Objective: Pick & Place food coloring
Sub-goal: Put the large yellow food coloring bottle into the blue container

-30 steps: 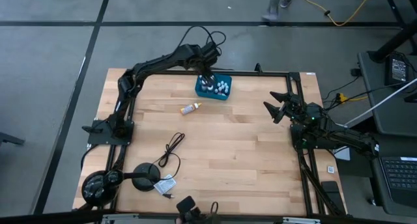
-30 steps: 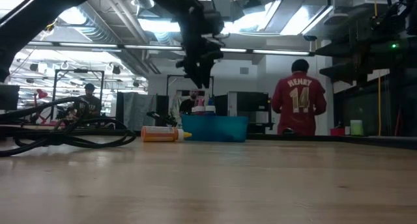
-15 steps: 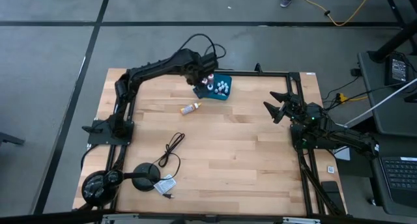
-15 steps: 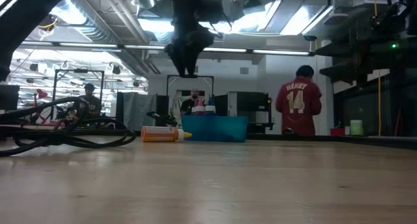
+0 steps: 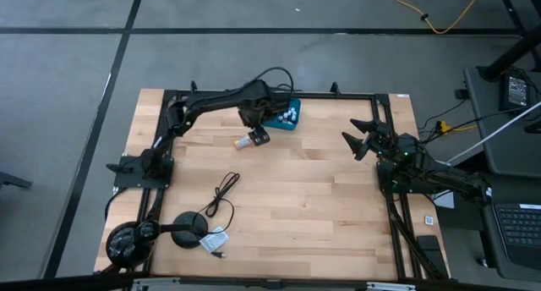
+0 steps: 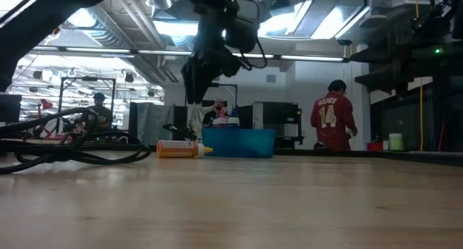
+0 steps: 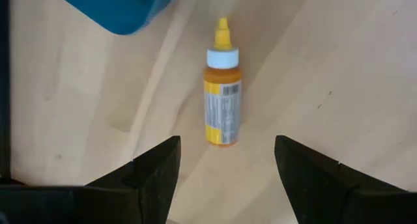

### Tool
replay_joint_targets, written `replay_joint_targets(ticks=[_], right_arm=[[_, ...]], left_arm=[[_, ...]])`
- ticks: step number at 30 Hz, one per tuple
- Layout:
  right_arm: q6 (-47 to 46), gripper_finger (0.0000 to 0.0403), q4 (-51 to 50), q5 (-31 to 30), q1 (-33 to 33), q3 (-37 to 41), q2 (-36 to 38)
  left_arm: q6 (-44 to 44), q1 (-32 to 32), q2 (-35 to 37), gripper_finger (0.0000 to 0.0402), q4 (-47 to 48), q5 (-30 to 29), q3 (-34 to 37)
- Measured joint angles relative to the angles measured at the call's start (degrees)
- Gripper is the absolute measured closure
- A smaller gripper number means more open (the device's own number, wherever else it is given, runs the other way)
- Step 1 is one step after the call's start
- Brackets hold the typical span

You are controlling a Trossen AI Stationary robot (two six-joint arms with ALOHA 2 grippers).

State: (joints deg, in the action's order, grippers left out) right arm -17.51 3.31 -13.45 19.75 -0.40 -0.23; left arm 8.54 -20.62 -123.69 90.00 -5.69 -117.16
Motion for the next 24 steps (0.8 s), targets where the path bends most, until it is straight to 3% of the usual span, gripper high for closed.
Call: replay_joint_targets(ticks=[13, 24], right_arm=[[0.0, 0.0011, 0.0, 0.0, 0.0, 0.0, 0.0], [0.0, 0.0011, 0.0, 0.0, 0.0, 0.0, 0.0]], left_arm=[[1.3, 1.0, -7.8, 0.0162, -4.6, -1.7, 0.0], [0.5, 0.3, -8.5, 0.0162, -9.8, -2.0, 1.8]])
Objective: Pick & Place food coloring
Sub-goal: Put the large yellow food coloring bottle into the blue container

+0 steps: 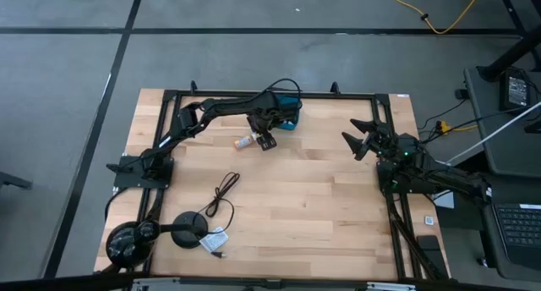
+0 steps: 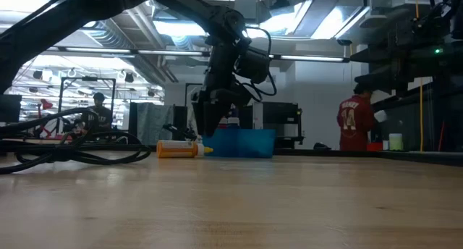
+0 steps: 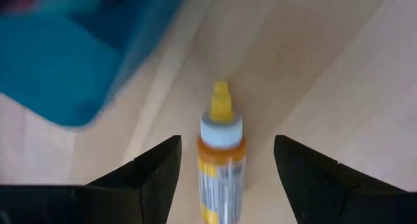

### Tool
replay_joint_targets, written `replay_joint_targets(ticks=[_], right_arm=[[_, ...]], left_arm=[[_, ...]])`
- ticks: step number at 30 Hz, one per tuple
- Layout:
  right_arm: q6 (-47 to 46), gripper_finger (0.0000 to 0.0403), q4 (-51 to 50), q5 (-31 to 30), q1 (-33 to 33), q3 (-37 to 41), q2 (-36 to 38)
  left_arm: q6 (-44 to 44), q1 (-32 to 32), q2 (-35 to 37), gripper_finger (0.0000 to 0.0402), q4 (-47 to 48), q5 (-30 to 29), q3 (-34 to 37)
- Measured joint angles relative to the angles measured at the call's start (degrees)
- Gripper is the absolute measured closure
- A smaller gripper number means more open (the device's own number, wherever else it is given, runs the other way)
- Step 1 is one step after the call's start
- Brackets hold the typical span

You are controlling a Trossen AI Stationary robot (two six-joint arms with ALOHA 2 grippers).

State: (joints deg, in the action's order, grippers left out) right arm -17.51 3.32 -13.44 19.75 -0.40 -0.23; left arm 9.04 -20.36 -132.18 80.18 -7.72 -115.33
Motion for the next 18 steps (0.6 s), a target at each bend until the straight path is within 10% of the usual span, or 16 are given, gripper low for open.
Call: replay_joint_targets(ticks=[18], right_arm=[[0.0, 0.0011, 0.0, 0.0, 0.0, 0.0, 0.0]], left_arm=[[1.2, -0.3, 0.0, 0.0162, -5.5, 1.5, 5.1]])
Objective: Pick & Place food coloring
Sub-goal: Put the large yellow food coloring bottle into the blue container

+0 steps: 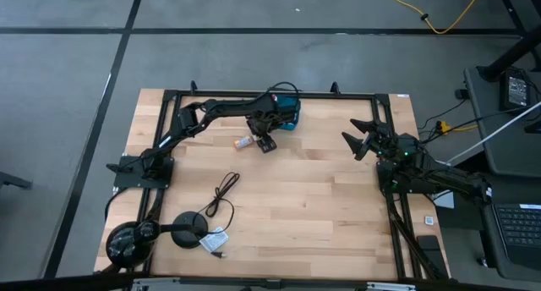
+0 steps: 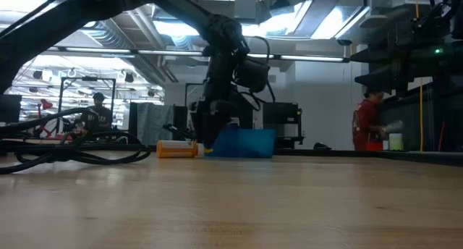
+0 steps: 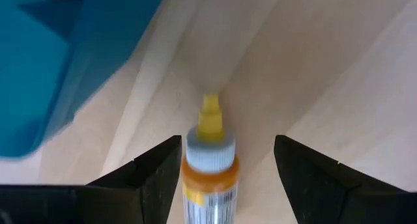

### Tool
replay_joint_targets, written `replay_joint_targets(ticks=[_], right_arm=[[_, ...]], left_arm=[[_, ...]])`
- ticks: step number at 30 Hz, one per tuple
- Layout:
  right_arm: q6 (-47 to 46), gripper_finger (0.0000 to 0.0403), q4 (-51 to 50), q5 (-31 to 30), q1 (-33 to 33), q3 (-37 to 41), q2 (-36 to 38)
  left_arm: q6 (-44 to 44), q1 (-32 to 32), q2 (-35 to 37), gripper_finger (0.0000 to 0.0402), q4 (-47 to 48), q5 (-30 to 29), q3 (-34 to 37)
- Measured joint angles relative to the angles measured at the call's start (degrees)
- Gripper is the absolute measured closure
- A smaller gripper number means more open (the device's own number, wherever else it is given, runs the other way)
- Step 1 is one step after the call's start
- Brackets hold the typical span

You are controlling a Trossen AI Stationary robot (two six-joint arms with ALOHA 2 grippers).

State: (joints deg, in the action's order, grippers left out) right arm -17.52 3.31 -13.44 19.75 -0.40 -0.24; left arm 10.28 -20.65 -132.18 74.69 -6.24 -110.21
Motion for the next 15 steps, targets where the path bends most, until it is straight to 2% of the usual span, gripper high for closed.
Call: replay_joint_targets(ticks=[15], right_arm=[[0.0, 0.0011, 0.0, 0.0, 0.0, 0.0, 0.0]], left_arm=[[-0.5, -0.7, 0.0, 0.0162, -3.3, 0.3, 3.1]])
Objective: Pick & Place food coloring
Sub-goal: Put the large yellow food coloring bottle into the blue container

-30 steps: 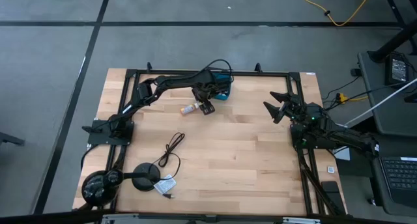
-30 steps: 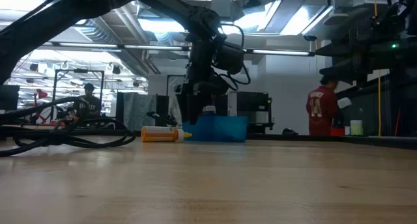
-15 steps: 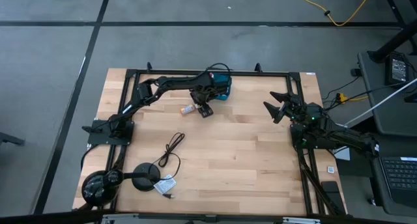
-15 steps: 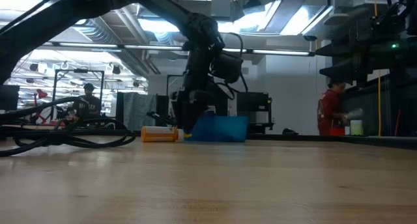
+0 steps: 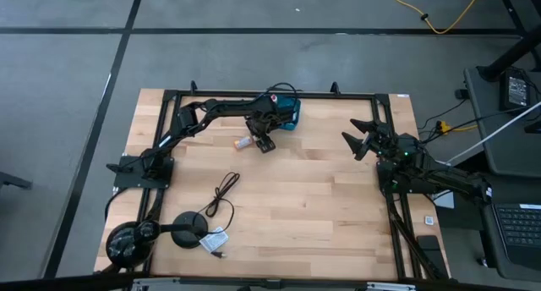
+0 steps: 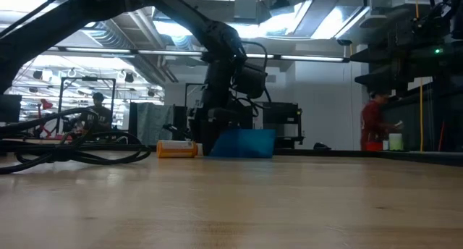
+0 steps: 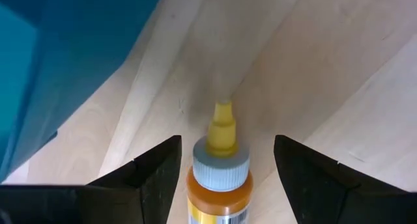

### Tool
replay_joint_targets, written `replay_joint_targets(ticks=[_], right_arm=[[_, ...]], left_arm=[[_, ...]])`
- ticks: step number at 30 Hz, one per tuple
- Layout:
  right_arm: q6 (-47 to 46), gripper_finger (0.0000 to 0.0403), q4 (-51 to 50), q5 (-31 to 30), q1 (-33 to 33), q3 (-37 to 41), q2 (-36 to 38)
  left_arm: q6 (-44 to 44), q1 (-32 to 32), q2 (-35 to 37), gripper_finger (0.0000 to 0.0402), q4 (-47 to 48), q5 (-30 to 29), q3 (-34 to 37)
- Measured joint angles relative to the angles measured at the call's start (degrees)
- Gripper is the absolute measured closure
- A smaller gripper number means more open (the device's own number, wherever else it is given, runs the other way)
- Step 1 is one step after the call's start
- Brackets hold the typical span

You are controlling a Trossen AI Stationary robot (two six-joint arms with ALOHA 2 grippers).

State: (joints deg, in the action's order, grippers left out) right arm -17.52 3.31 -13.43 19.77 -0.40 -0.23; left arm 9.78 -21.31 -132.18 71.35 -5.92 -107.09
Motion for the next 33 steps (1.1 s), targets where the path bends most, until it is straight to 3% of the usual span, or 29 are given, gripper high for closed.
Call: replay_joint_targets(ticks=[6, 16, 24, 33], right_arm=[[0.0, 0.0011, 0.0, 0.0, 0.0, 0.0, 0.0], [0.0, 0.0011, 0.0, 0.0, 0.0, 0.0, 0.0], [0.0, 0.0011, 0.0, 0.0, 0.0, 0.0, 0.0], [0.0, 0.0011, 0.0, 0.0, 0.0, 0.0, 0.0]], left_arm=[[0.0, -0.1, 0.0, 0.0182, 0.6, 0.0, 0.0], [1.7, -0.2, 0.0, 0.0293, 2.4, -0.5, 0.0], [6.8, 0.1, 4.5, 0.0293, 4.1, -0.5, -0.9], [12.2, 0.3, 15.6, 0.0292, 3.0, -4.5, 1.2]])
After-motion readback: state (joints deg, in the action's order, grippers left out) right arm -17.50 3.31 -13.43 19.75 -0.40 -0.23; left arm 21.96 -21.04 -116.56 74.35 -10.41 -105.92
